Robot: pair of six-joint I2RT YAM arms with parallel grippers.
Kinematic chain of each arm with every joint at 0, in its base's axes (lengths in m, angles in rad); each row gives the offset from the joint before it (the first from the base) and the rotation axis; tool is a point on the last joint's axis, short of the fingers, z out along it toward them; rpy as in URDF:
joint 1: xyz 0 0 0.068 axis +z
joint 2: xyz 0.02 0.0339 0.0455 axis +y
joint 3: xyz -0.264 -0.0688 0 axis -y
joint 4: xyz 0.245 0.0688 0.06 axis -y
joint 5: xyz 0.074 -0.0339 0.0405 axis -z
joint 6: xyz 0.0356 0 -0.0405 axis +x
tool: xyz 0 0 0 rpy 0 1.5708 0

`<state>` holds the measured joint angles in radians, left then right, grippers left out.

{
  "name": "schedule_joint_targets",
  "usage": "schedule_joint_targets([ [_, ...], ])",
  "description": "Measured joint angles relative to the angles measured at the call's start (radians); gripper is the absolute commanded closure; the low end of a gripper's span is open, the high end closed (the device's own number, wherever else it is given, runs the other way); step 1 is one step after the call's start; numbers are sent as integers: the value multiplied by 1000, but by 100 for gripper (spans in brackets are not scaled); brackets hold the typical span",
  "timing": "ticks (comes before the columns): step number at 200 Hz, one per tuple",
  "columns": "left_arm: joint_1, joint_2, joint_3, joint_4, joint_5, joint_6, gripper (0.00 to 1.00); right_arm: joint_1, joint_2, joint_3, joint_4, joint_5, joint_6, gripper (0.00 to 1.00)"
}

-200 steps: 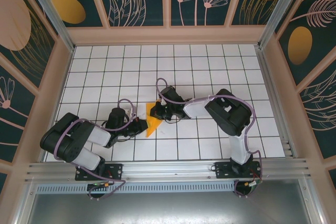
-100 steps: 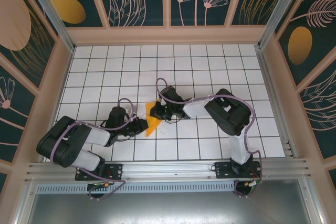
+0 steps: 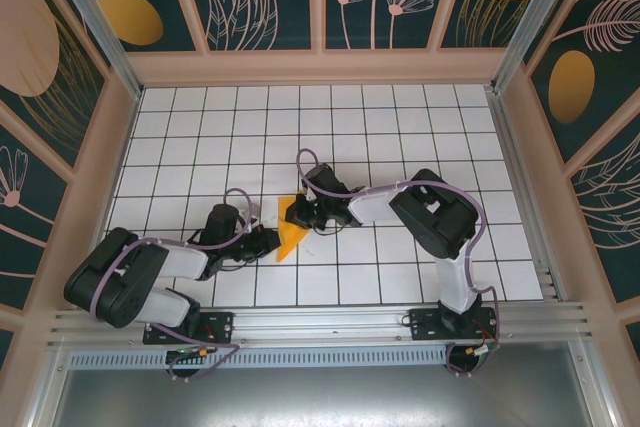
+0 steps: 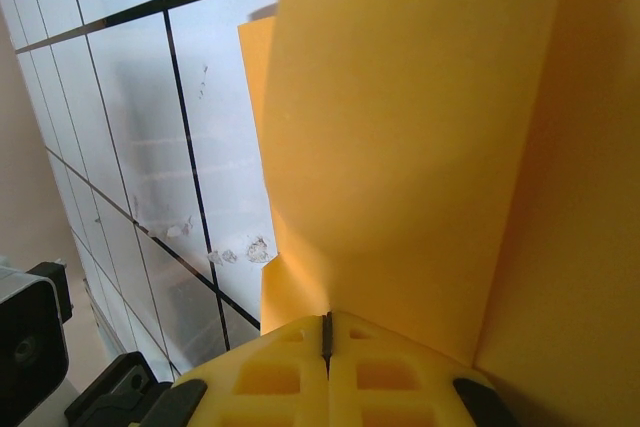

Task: Fold a paper plane with a square sheet of paper (pick it up from the middle)
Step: Fourth fold the wing at the center of the table.

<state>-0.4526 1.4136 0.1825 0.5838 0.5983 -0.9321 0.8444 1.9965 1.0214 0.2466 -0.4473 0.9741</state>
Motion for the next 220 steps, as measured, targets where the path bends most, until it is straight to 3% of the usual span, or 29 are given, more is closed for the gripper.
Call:
schedule_joint_targets([
  [32, 0, -35, -1, -57, 0, 7, 89, 0, 0, 1, -2, 0, 0, 97],
  [63, 0, -40, -1, -72, 6, 13, 100, 0, 0, 1, -2, 0, 1, 97],
  [97, 1, -23, 3, -70, 16, 20, 100, 0, 1, 4, -8, 0, 0, 97],
  [106, 2, -23, 4, -73, 19, 22, 92, 0, 1, 5, -10, 0, 1, 97],
  [171, -9, -90, 8, -168, 26, 30, 83, 0, 2, 6, -11, 0, 1, 97],
  [220, -21, -106, 9, -219, 21, 45, 100, 0, 3, 6, -12, 0, 1, 97],
])
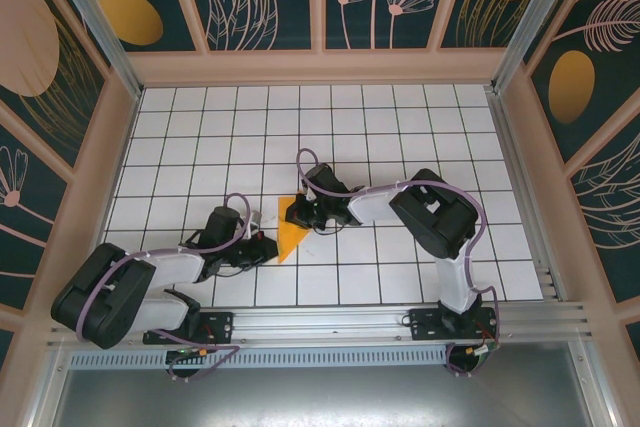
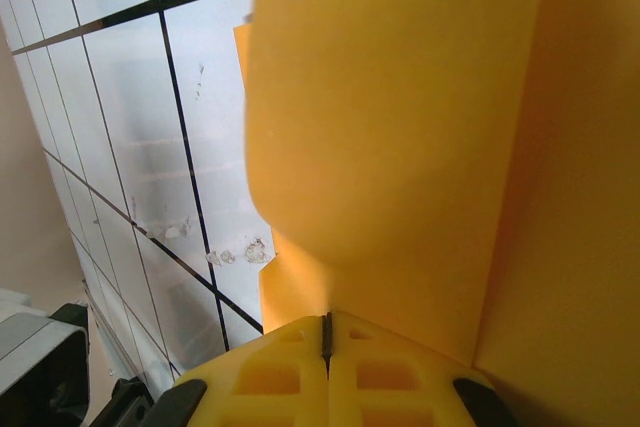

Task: Fold a paper plane with a square sheet of paper (pick it up from the middle)
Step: Fourth fold the wing at the center of the table.

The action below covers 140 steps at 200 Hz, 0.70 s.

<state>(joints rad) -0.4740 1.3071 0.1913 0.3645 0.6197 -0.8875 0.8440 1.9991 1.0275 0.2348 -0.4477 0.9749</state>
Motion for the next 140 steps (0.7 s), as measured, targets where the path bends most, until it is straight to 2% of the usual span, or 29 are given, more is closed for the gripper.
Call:
schedule_joint_targets([
  [65, -21, 10, 3, -2, -22, 0, 100, 0, 7, 12, -14, -3, 0, 97],
  [94, -27, 8, 3, -2, -26, 0, 90, 0, 9, 16, -21, -3, 0, 97],
  [140, -40, -5, 16, -38, -49, 2, 96, 0, 10, 19, -26, -3, 0, 97],
])
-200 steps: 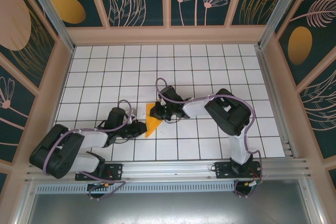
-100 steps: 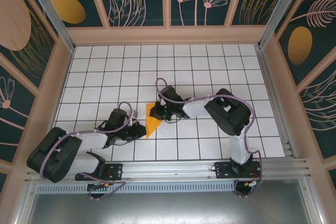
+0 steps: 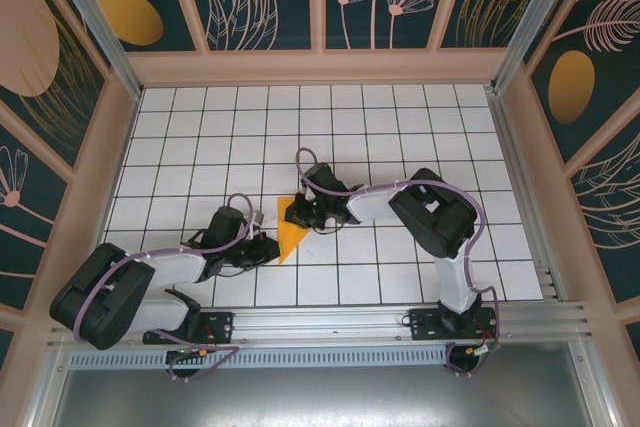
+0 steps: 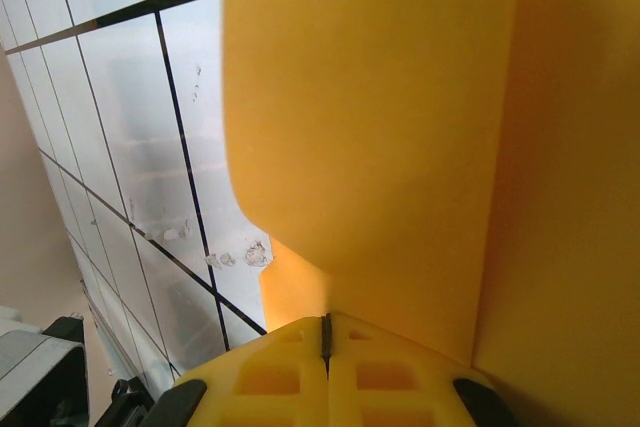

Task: Fold a paper plane with a square sheet of paper (pick it up from the middle)
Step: Fourth fold the wing at the center of the table.

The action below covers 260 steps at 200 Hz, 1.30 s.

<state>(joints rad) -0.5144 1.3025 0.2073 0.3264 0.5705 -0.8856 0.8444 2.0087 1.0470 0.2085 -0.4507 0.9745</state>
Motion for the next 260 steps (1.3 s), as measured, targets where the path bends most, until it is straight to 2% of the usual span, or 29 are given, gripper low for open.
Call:
schedule_joint_targets([
  [43, -11, -11, 2, -14, -18, 2, 94, 0, 2, 3, -3, -1, 0, 97],
  [59, -17, -16, 3, -22, -28, 3, 87, 0, 3, 3, -4, -1, 0, 97],
  [74, -23, -21, 14, -45, -27, 6, 89, 0, 4, 6, -5, -2, 0, 97],
  [86, -26, -22, 16, -55, -31, 6, 87, 0, 5, 7, -6, -3, 0, 97],
  [98, -29, -23, 19, -61, -32, 6, 89, 0, 5, 7, -6, -3, 0, 97],
  [113, -32, -23, 19, -69, -38, 4, 98, 0, 6, 9, -7, -3, 0, 97],
  [174, -43, -20, 23, -79, -54, 8, 100, 0, 8, 12, -8, -5, 0, 97],
  [189, -44, -20, 23, -80, -55, 8, 96, 0, 10, 14, -11, -5, 0, 97],
  [200, -47, -30, 25, -89, -61, 8, 86, 0, 10, 14, -11, -5, 0, 97],
  [223, -66, -99, 26, -177, -79, -6, 81, 1, 11, 14, -10, -5, 0, 97],
  [260, -80, -222, 40, -376, -90, -22, 82, 1, 17, 17, -2, -5, 0, 97],
])
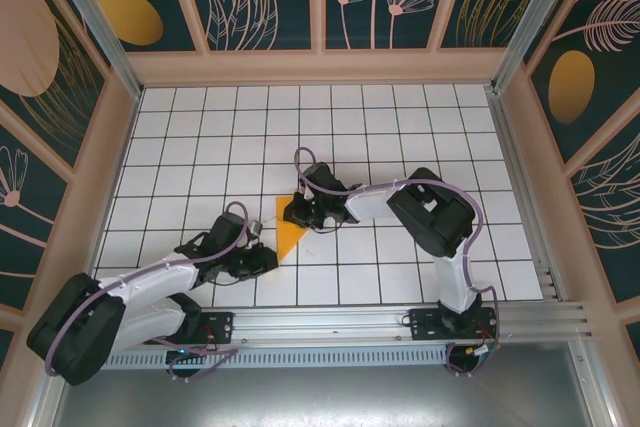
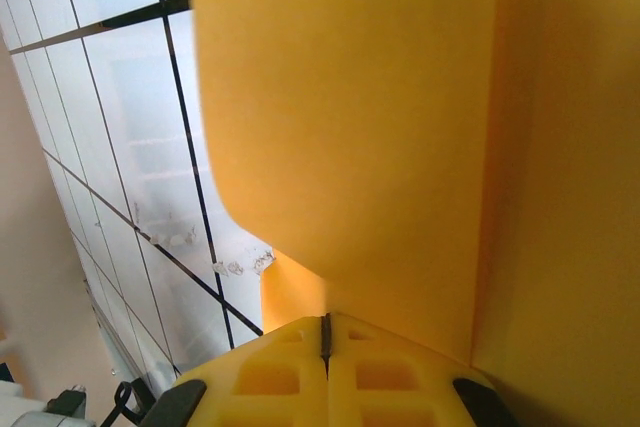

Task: Fold a paper plane with a square sheet of paper (pick it up from the middle)
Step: Fourth fold the wing at the center of the table.

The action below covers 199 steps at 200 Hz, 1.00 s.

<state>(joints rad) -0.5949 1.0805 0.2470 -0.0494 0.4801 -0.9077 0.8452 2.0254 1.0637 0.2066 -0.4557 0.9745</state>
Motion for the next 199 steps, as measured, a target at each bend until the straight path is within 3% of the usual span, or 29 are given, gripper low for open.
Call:
schedule_joint_targets([
  [26, 0, -37, 49, -73, -27, -4, 86, 0, 1, 2, 0, 0, 0, 97],
  [65, -1, -24, 131, -50, -73, -15, 90, 0, 1, 2, 2, 0, 0, 97],
  [122, -1, 134, 153, 110, -122, -35, 89, 0, 4, 2, 7, 0, 0, 97],
  [199, -1, 204, 55, 301, -110, -57, 87, 0, 8, 2, 18, -4, 0, 97],
])
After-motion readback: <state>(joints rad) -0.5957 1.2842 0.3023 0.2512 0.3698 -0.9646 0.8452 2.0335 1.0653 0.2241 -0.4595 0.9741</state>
